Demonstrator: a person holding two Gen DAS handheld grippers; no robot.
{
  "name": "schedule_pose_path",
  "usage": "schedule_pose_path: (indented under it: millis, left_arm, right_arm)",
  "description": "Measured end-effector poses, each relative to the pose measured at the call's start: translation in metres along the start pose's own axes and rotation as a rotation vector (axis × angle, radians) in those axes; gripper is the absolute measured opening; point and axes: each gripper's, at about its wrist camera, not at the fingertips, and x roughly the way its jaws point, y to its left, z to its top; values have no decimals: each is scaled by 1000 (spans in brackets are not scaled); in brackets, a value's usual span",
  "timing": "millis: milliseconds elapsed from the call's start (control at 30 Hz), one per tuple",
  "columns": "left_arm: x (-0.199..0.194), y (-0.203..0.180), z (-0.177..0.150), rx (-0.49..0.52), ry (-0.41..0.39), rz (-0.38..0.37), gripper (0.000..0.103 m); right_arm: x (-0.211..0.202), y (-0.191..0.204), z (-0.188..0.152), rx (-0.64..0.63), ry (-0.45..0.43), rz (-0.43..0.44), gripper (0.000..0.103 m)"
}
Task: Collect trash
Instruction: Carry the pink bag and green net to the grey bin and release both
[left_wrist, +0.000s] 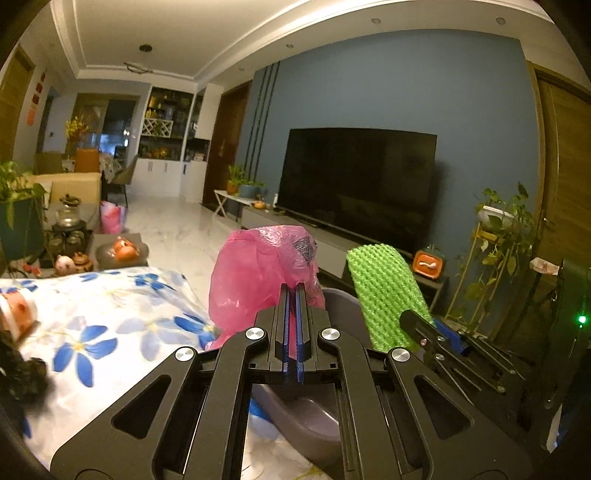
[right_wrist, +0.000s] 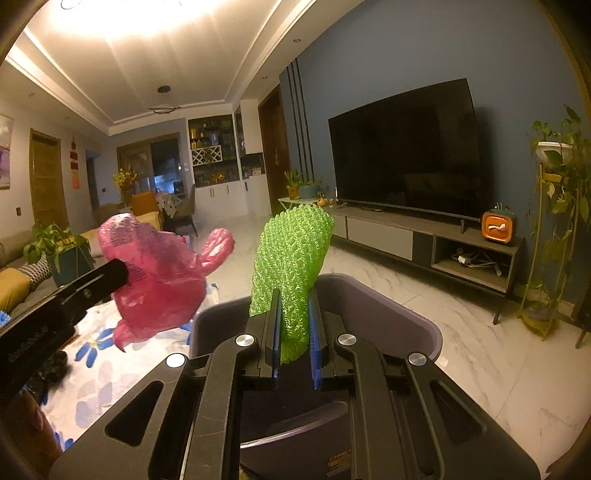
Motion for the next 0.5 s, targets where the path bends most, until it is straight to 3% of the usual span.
schedule_pose_path:
  millis: [500]
  left_arm:
    - [34, -10, -9, -18, 52, -38, 2]
  right_arm:
    - [14, 5, 7, 4, 17, 1, 15]
